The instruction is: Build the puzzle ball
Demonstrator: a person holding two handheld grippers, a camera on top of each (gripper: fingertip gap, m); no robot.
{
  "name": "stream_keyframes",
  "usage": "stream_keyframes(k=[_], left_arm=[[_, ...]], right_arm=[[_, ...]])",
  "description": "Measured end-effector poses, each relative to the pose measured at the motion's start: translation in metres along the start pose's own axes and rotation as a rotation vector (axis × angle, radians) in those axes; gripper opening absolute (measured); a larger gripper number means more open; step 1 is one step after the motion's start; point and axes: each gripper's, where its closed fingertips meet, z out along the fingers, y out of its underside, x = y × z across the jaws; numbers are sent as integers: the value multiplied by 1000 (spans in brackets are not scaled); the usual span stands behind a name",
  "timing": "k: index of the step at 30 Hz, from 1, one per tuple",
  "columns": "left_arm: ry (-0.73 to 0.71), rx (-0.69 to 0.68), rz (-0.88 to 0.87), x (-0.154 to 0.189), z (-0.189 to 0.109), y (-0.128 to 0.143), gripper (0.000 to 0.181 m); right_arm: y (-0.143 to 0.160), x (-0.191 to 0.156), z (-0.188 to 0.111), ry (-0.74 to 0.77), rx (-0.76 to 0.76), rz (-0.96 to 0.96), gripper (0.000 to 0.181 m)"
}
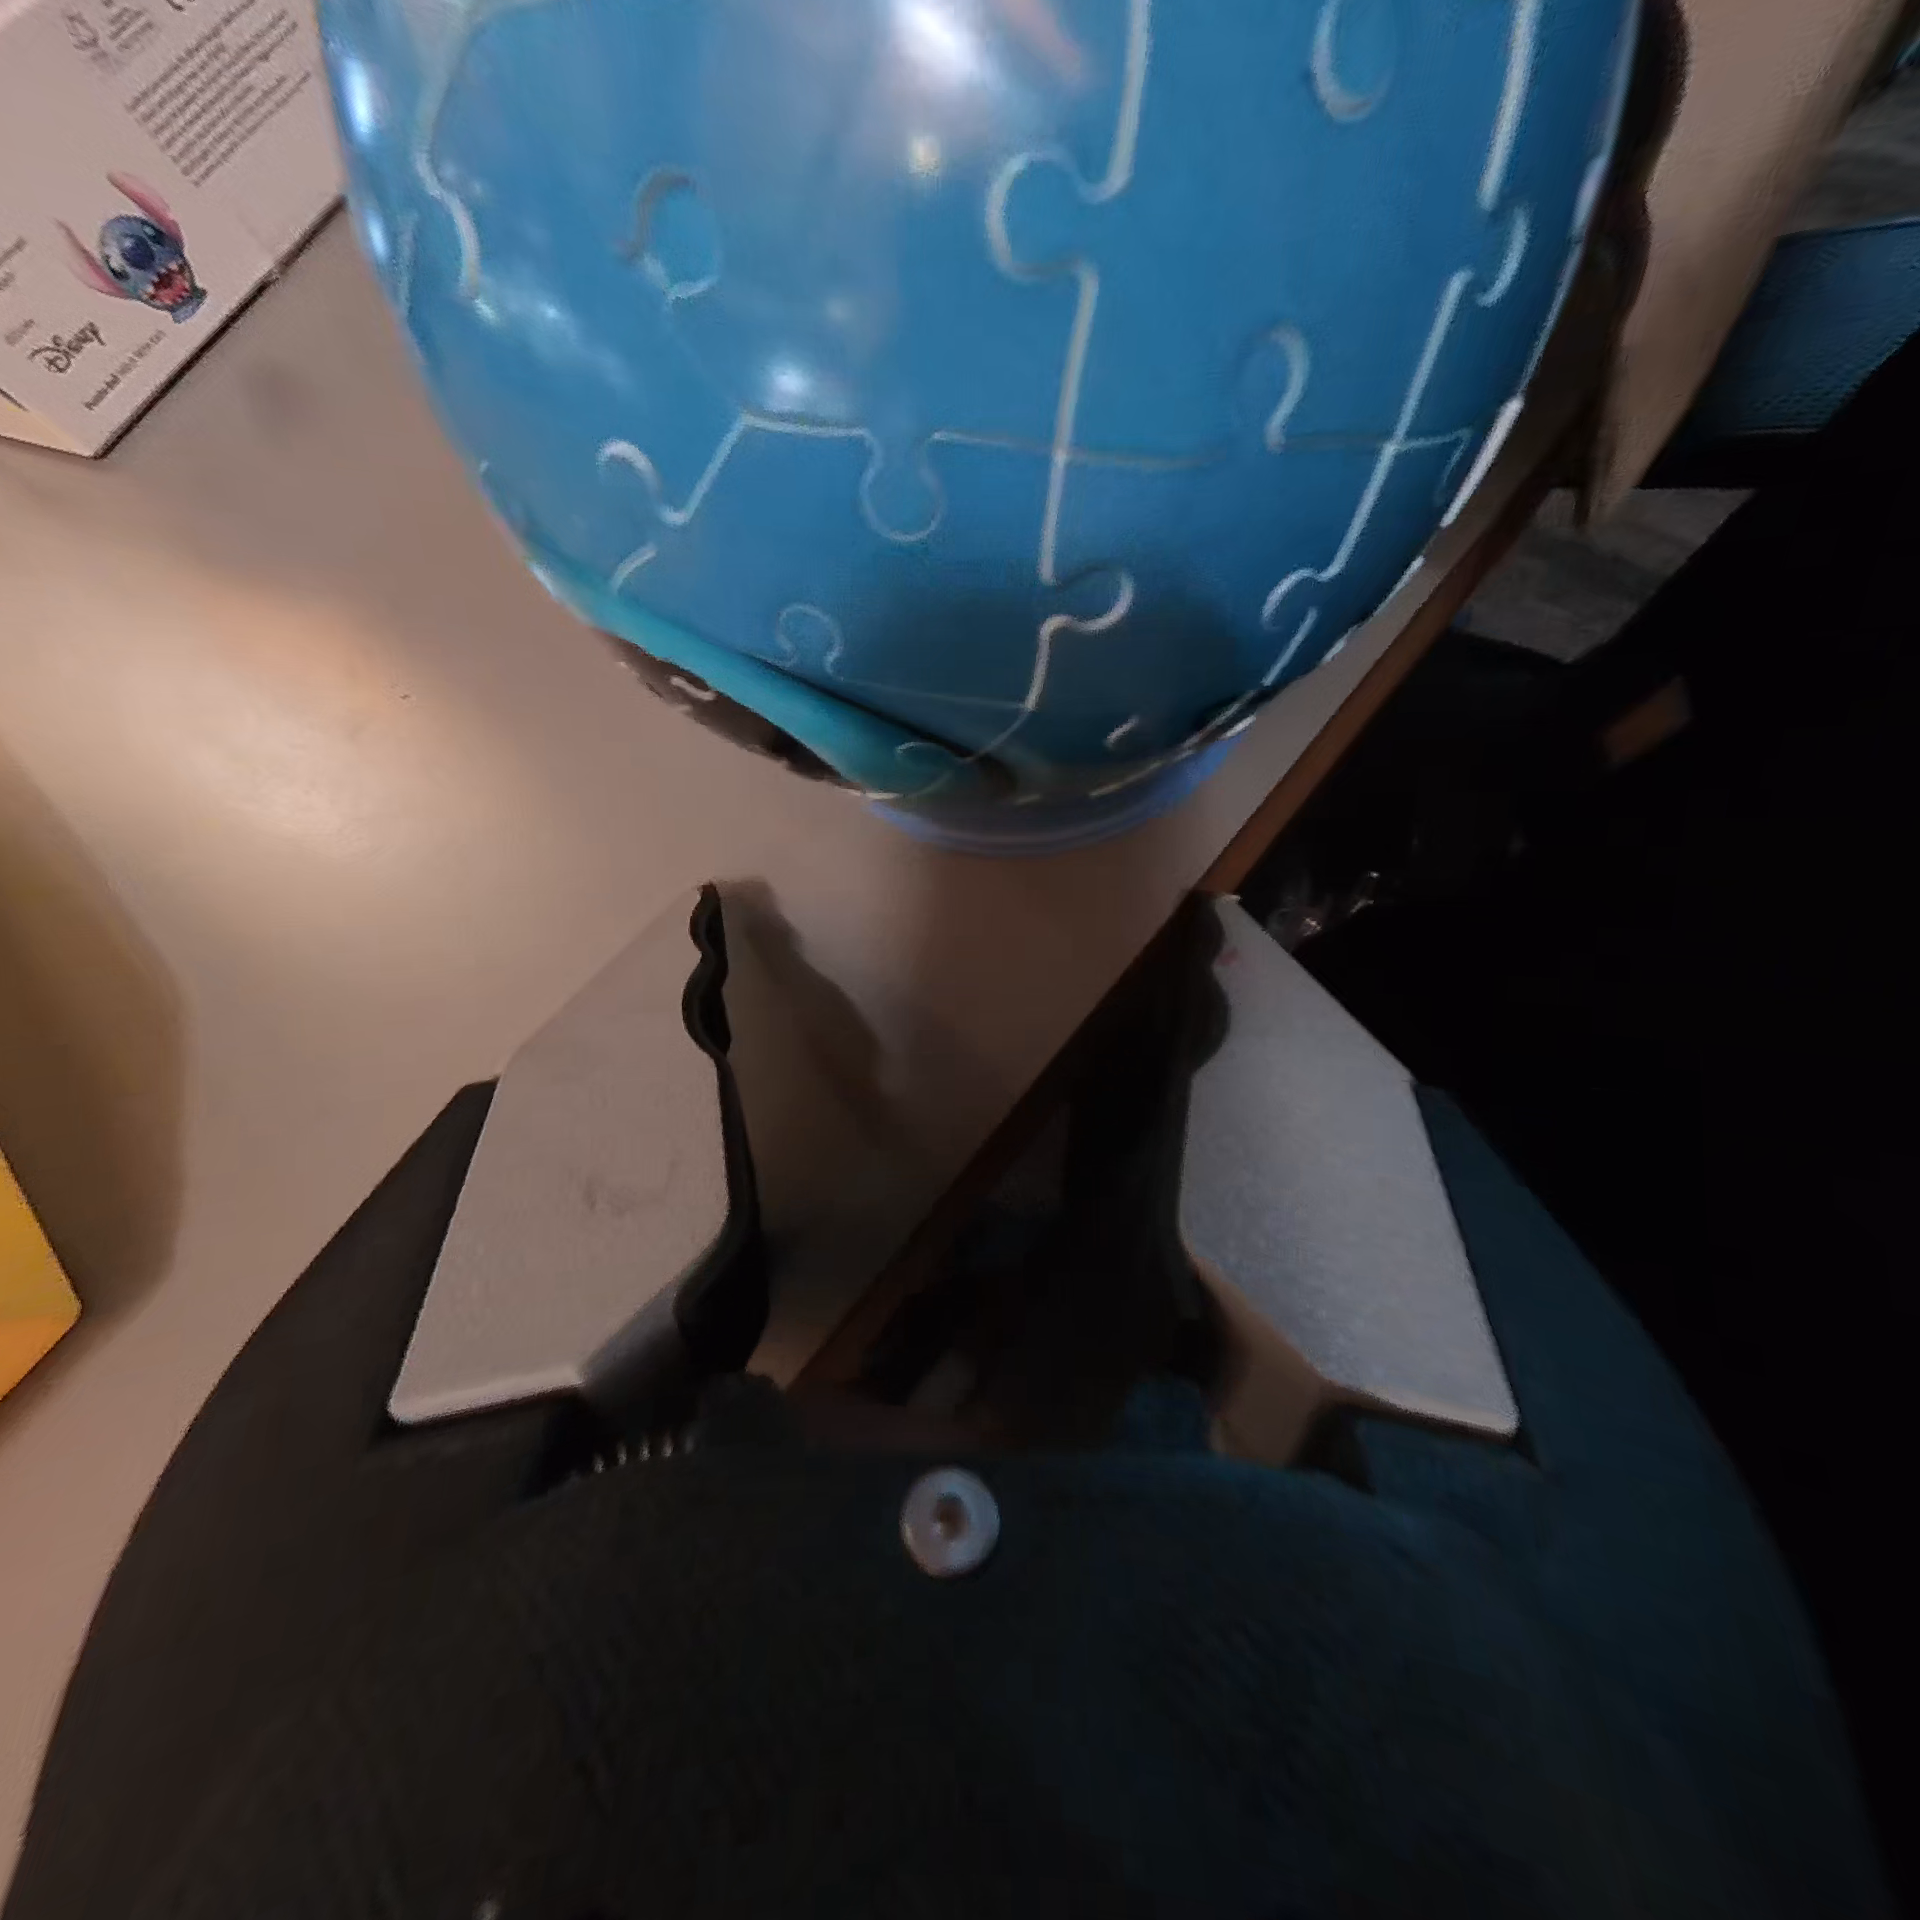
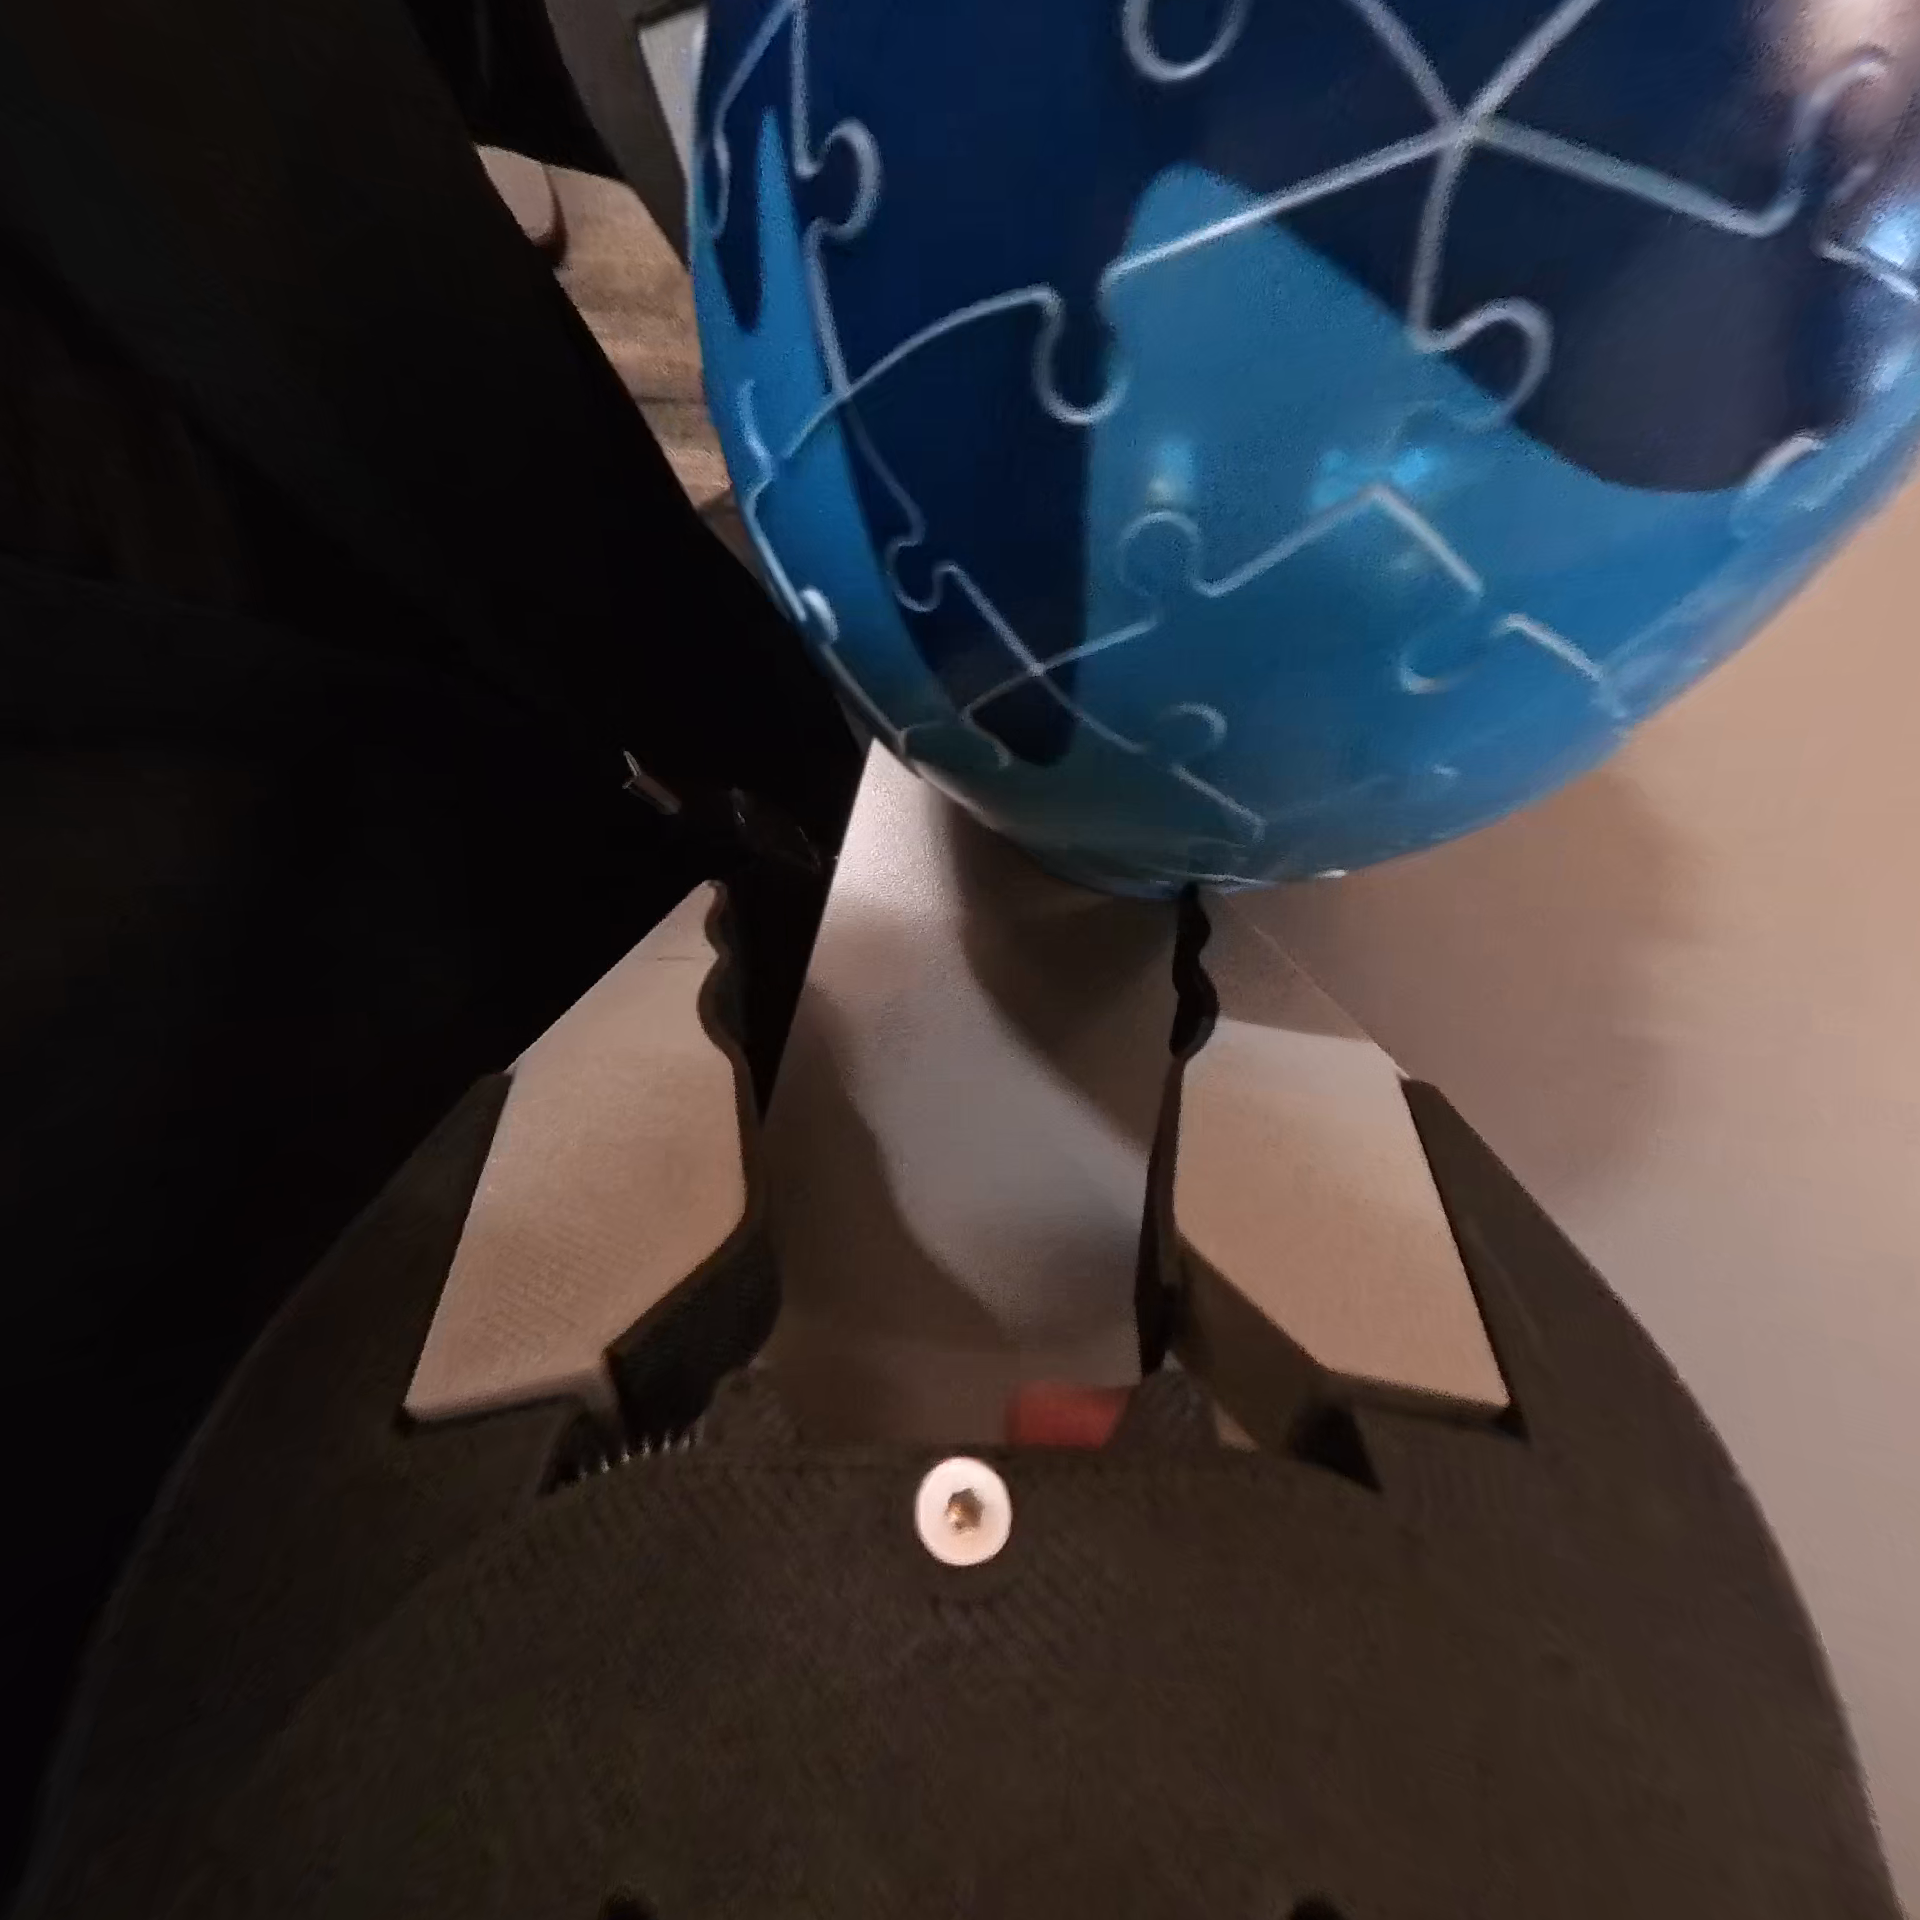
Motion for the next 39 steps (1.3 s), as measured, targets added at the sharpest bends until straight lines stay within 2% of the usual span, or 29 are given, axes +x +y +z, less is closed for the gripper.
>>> stream_keyframes(k=[3, 7, 10, 14, 18, 26, 29, 39], left_arm=[[16, -19, -26, -2, 1, 1, 92], [97, 43, -88, 5, -6, -11, 80], [60, 69, -172, -12, -10, -17, 73], [15, -20, -93, -18, -3, -4, 75], [-39, -11, -103, -31, 0, -8, 72], [-7, -1, -90, -30, 5, -11, 68], [-8, 6, -86, -32, 8, -13, 60], [34, -103, -160, -39, 15, -11, 57]], right_arm=[[2, -2, 2, 33, -20, -49, 85], [2, 0, 1, 42, -13, -27, 84], [2, 0, -1, 39, -6, -19, 84], [3, -1, 0, 39, -13, -31, 85], [2, -7, 2, 22, -15, -50, 83], [0, -6, 2, 30, -6, -57, 82], [0, -6, 2, 41, -9, -59, 84], [-2, -15, 6, 25, -15, -97, 82]])
